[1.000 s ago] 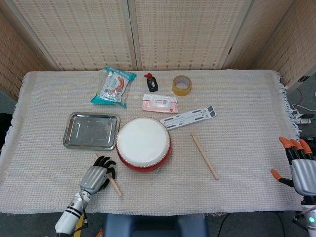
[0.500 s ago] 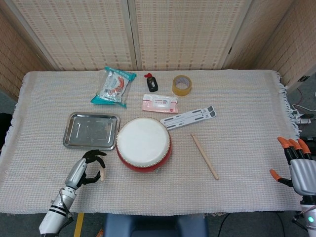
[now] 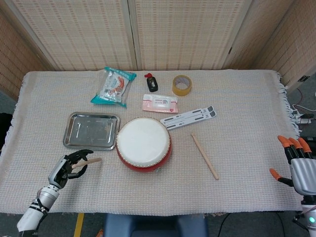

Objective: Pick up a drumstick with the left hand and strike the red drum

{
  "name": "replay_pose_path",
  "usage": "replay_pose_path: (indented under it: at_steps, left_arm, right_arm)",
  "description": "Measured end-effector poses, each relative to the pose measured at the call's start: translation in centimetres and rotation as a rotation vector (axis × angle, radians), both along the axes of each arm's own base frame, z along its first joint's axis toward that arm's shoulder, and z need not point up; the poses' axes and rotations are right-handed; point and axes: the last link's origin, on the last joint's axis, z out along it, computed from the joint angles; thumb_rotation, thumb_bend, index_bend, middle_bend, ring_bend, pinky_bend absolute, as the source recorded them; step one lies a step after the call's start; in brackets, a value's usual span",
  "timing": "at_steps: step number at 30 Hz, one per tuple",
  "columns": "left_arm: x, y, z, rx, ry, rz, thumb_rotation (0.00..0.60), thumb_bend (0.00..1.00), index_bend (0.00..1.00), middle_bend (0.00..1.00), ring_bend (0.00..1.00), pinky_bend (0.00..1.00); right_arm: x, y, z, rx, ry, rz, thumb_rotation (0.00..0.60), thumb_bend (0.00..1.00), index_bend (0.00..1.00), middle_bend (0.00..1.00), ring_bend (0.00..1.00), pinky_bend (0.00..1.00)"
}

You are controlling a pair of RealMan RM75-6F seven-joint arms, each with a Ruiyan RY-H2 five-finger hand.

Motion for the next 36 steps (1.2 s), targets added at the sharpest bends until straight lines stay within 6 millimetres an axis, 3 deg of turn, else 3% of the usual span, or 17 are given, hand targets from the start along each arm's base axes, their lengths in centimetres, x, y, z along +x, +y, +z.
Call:
replay_pose_path:
  at_steps: [6,19,29,36]
  left_arm:
    - [-2.2,0.5,0.4,-0.063,-0.048,0.039,0.600,0.42,0.54,0.29,0.15,0.09]
    - [-3.7,1.4,0.5,-0.164,-0.218,0.112,0.600,0.42,0.54,0.29,0.16,0.10]
    - [-4.0,2.5,-0.3,-0.187,-0.251,0.145,0.600,0.42,0.52,0.31,0.19,0.11]
    - [-3.6,3.1,-0.5,-0.152,-0.246,0.157,0.600,0.42,0.49,0.34,0.24,0.19]
  right_arm:
    - [0.8,-0.3,0.9,-0.023,0.020,0.011,0.600,0.19,0.00,0.11,0.00,0.02]
    - [0.6,0.0,0.7,-0.024,0.018,-0.019,0.600,0.19,0.00,0.11,0.00,0.02]
    - [0.6,0.2,1.0,-0.034,0.023,-0.022,0.600,0.19,0.00,0.11,0.00,0.02]
    - [0.5,0.2,0.9,-0.030,0.019,-0.026,0.600,0.19,0.00,0.11,0.00,0.02]
